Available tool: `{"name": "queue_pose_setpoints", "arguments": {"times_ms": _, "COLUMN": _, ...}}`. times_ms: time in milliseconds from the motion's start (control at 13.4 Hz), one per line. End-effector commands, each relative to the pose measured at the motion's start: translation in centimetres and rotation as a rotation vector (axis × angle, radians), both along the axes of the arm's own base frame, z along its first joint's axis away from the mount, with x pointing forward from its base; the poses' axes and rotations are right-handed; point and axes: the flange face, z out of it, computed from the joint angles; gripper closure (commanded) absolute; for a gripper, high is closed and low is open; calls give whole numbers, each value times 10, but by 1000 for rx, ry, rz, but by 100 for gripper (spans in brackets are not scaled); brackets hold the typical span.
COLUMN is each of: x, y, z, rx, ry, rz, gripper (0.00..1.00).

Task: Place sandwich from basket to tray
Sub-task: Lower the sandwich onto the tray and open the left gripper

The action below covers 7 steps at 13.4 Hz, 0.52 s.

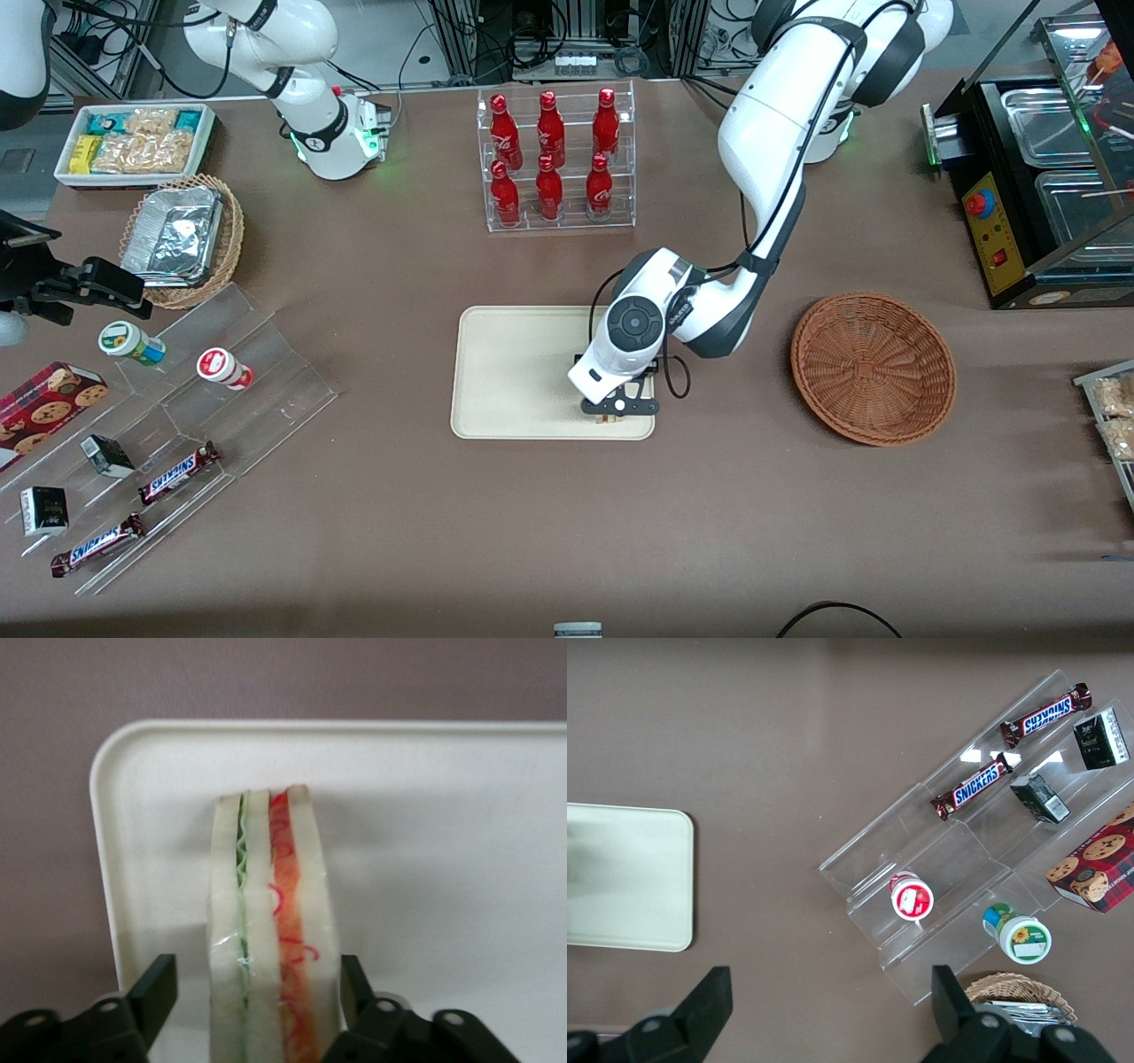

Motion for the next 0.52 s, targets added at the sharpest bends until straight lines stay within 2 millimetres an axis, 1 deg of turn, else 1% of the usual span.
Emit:
{"name": "queue_pose_setpoints", "arguments": {"times_ms": 0, "x": 2, "y": 10, "z": 63, "rx": -5, "ry": -21, "rz": 72, "gripper": 0}}
{"name": "queue_pose_setpoints", "arguments": {"times_ms": 74, "x": 0, "y": 21, "z": 89, "rx": 20, "ry": -4, "rz": 93, "gripper": 0}}
{"name": "queue_pose_setpoints", "arguments": {"times_ms": 149, "x": 7, "y": 47, "z": 118, "rx": 49, "ry": 11, "rz": 118, "gripper": 0}}
{"name": "queue_pose_setpoints", "arguments": {"times_ms": 223, "x": 11, "y": 66, "z": 148, "rx": 61, "ry": 16, "rz": 138, "gripper": 0}}
{"name": "queue_pose_setpoints", "arguments": {"times_ms": 298, "x": 21, "y": 100, "z": 177, "rx": 60, "ry": 9, "rz": 183, "gripper": 0}}
{"name": "queue_pose_setpoints", "arguments": {"times_ms": 372, "x": 26, "y": 132, "z": 199, "rx": 54, "ry": -4, "rz": 219, "gripper": 0}}
{"name": "queue_pose_setpoints", "arguments": {"times_ms": 446, "x": 27, "y": 166, "z": 217, "rx": 51, "ry": -14, "rz": 261, "gripper": 0}}
